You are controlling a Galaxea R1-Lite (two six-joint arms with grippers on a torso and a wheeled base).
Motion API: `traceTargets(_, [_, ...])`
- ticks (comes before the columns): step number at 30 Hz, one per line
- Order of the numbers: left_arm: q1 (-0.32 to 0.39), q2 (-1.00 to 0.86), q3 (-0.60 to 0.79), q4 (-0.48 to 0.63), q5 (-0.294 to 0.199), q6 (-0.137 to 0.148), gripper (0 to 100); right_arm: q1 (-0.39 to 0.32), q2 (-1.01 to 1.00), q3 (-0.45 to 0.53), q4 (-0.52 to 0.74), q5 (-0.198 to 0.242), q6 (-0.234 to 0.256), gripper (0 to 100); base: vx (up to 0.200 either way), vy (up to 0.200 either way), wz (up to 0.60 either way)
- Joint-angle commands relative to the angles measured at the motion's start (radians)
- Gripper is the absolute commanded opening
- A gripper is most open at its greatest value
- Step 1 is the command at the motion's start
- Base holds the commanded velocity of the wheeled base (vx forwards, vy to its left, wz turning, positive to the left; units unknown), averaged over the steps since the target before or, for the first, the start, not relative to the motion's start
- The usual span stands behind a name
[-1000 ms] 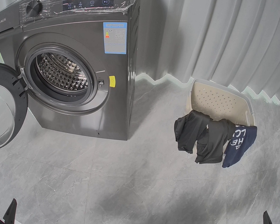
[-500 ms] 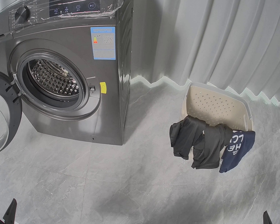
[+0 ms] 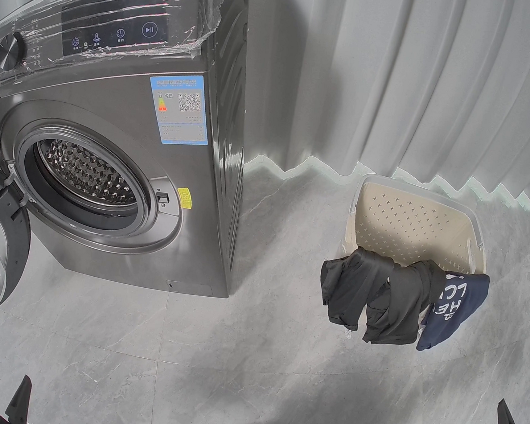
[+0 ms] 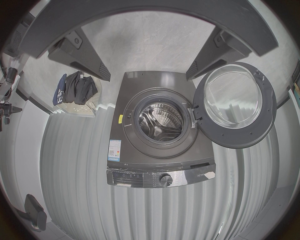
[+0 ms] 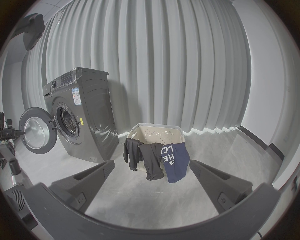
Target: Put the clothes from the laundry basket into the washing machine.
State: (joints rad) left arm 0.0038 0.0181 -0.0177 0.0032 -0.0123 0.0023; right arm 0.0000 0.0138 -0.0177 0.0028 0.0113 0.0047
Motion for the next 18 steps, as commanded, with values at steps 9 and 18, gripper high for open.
traceTargets(9, [0.001,-0.013,0.016,0.000,0.002,0.001,100,0.000,-0.014,0.016,0.000,-0.001,-0.002,100,0.000,-0.200,0.00])
traceTargets(18, [0.001,-0.013,0.016,0.000,0.002,0.002,100,0.000,-0.014,0.016,0.000,-0.001,-0.002,100,0.000,-0.200,0.00])
